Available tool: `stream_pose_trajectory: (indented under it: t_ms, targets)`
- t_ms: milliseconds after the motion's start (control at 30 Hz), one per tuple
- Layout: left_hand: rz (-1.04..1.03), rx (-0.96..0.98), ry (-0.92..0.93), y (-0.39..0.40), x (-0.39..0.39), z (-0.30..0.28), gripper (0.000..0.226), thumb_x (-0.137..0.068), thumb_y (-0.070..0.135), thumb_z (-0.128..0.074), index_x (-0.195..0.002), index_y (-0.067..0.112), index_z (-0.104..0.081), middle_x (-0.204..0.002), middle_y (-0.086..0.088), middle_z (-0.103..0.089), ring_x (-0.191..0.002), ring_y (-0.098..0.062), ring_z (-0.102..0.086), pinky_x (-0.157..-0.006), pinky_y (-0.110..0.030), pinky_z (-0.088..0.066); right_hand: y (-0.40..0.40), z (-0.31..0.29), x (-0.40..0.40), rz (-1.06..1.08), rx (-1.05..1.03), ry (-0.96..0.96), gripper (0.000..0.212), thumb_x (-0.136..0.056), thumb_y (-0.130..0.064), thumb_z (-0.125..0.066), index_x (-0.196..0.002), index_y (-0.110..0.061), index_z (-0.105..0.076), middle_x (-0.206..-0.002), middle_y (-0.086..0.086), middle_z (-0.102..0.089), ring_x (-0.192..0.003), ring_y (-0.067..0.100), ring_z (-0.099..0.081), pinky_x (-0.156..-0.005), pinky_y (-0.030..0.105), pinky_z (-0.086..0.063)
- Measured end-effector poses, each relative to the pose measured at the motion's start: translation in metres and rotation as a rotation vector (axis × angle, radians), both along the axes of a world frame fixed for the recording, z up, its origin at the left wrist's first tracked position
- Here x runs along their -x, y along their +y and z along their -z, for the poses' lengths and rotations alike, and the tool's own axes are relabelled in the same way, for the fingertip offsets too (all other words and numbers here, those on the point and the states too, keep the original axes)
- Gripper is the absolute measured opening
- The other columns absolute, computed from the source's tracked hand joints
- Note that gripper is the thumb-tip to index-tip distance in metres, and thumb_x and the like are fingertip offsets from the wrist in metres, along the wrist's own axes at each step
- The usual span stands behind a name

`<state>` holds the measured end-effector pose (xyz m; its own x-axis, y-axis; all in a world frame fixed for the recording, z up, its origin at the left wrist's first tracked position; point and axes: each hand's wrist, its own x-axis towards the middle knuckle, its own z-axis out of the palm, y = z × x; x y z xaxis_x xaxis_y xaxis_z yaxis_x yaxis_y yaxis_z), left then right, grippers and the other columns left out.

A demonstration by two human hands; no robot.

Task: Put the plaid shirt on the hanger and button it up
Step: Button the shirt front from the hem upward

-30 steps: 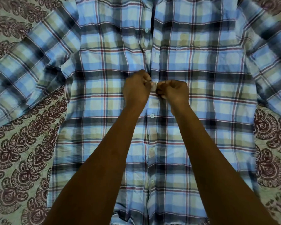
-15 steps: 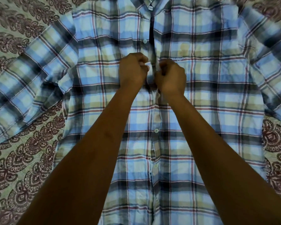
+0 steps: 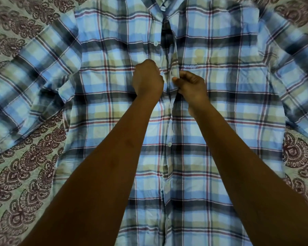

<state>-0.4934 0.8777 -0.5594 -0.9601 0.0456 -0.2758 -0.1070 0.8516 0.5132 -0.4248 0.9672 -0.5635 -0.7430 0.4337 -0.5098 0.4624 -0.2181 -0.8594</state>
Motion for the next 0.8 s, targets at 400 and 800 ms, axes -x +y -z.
stream_pose_trajectory:
  t_ms: [400,800]
  targets:
    - [-0.118,-0.325,-0.029,0.008,-0.005,-0.012,0.012,-0.080,0.005,-0.063,-0.080,0.013,-0.072,-0.087,-0.003,-0.073,-0.083,-0.016,-0.068,-0.077,-0.024,-0.055,0.003,0.002,-0.004,-0.061,-0.023,0.064,0.026,-0.089,0.000,-0.055,-0.114,0.004,-0.061,-0.115,0.020,-0.064,-0.089,0.014,-0.061,-0.085,0.021,-0.050]
    - [-0.102,-0.213,-0.048,0.016,-0.001,-0.008,0.007,-0.081,0.013,-0.067,-0.084,0.015,-0.073,-0.089,-0.003,-0.073,-0.082,-0.017,-0.068,-0.076,-0.025,-0.055,0.002,0.005,-0.003,-0.009,-0.014,0.016,0.028,-0.088,-0.001,-0.056,-0.116,0.000,-0.062,-0.113,0.009,-0.065,-0.096,0.011,-0.059,-0.076,0.009,-0.050]
